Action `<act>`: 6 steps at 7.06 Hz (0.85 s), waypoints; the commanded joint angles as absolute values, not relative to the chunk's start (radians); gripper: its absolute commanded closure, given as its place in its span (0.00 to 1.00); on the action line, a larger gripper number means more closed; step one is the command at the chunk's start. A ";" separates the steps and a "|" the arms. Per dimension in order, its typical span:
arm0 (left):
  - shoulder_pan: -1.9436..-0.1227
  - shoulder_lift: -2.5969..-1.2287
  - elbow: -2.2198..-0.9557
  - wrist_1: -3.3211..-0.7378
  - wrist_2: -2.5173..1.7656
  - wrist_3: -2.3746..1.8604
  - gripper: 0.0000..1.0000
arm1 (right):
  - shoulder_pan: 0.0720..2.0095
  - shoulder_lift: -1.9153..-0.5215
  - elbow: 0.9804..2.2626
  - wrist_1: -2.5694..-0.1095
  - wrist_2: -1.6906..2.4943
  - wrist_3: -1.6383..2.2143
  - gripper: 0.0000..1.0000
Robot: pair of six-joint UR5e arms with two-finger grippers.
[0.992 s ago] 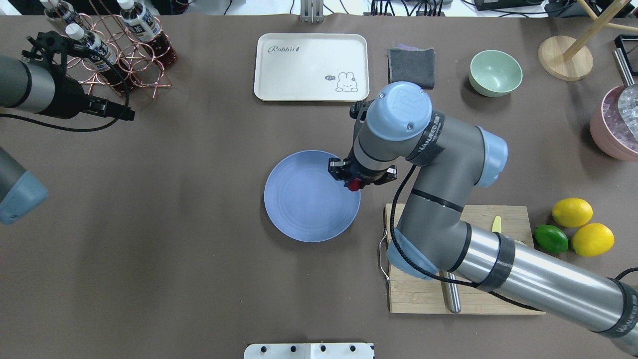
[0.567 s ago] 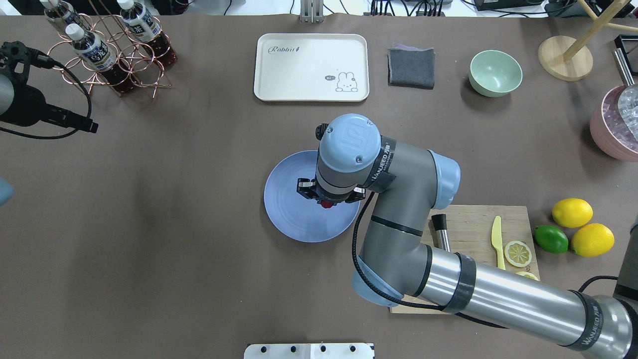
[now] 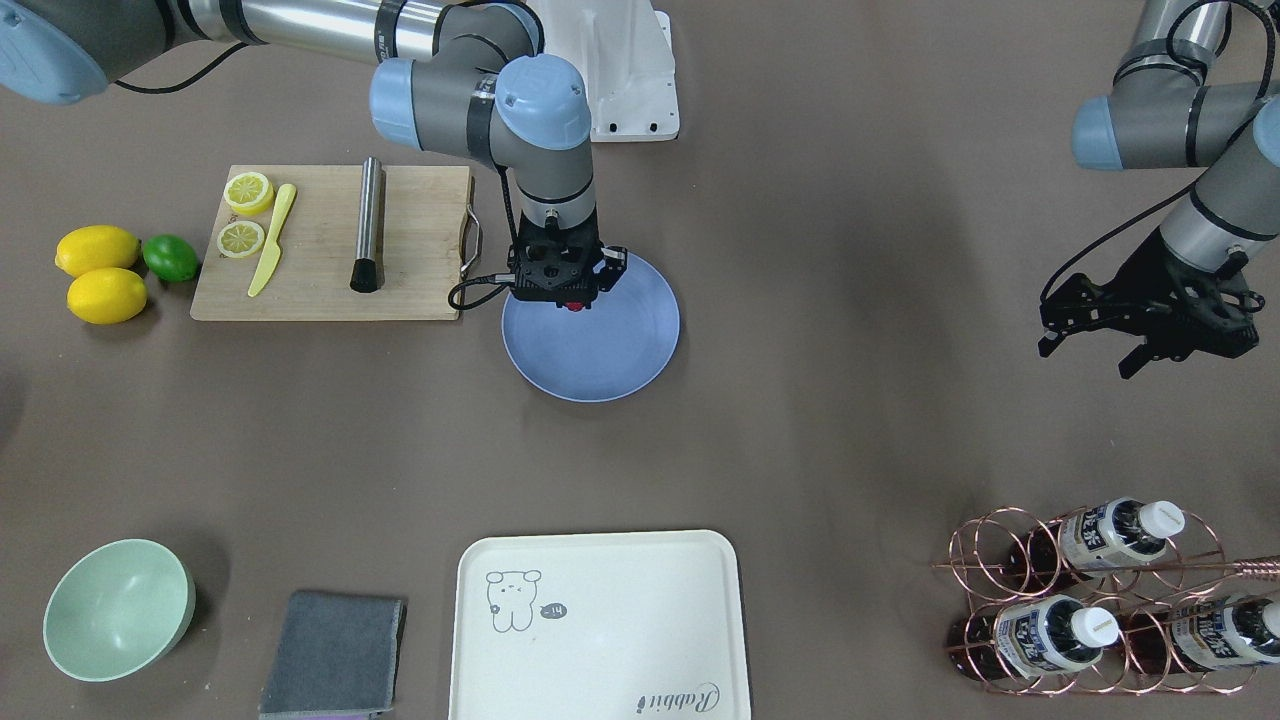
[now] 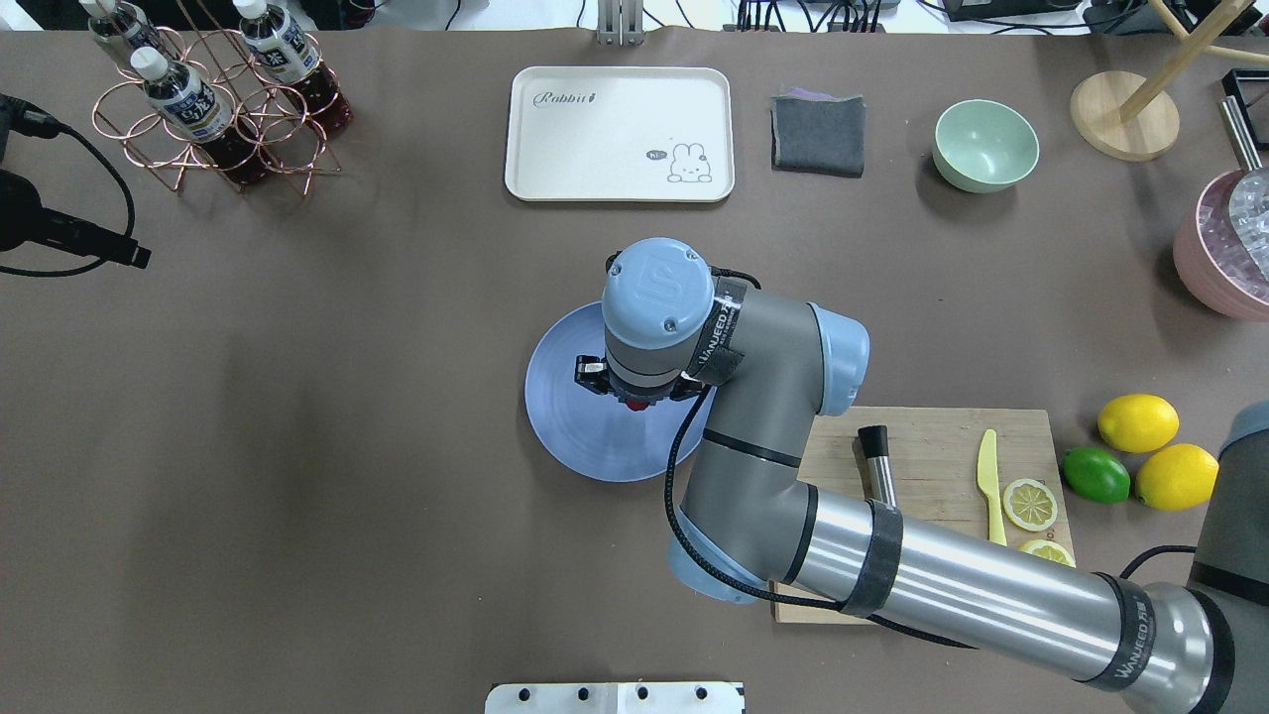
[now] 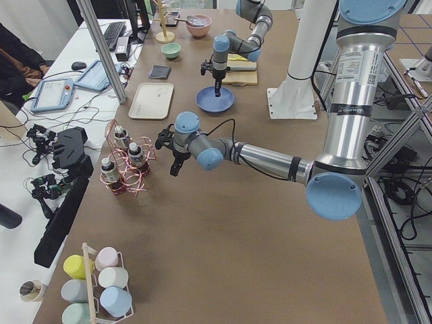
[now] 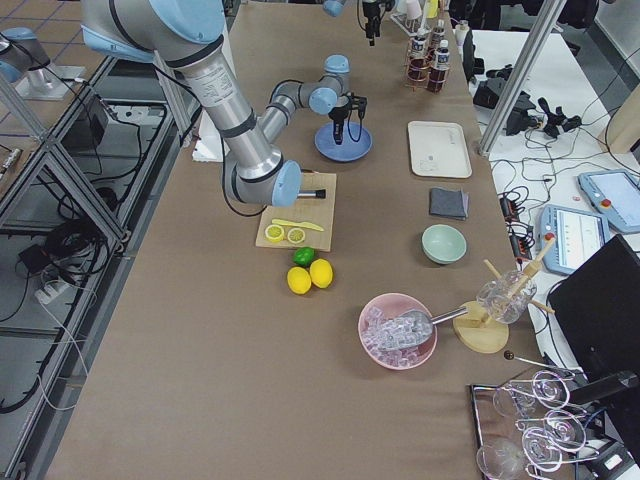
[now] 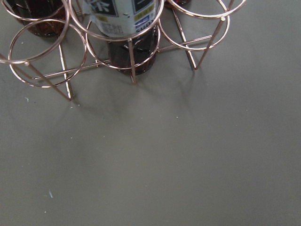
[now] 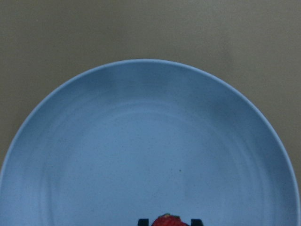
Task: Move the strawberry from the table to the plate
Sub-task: 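Lower the strawberry onto the plate and open the right gripper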
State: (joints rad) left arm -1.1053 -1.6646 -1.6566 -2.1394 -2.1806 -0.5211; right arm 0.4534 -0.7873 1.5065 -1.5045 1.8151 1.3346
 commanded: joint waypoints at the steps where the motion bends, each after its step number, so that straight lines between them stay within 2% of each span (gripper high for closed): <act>1: -1.115 -1.664 -1.640 -2.138 -2.186 -0.519 0.02 | 0.448 -0.784 1.425 -1.387 1.805 1.336 1.00; 2: -1.117 -1.666 -1.637 -2.138 -2.186 -0.518 0.02 | 0.448 -0.782 1.428 -1.385 1.807 1.339 1.00; 3: -1.123 -1.664 -1.638 -2.138 -2.187 -0.518 0.02 | 0.446 -0.781 1.434 -1.387 1.807 1.348 0.03; 6: -1.160 -1.626 -1.646 -2.146 -2.230 -0.518 0.02 | 0.459 -0.779 1.567 -1.513 1.818 1.347 0.00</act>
State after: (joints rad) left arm -1.1489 -1.6469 -1.6408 -2.1425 -2.2215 -0.5185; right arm 0.4499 -0.7796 1.5047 -1.4453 1.8128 1.3477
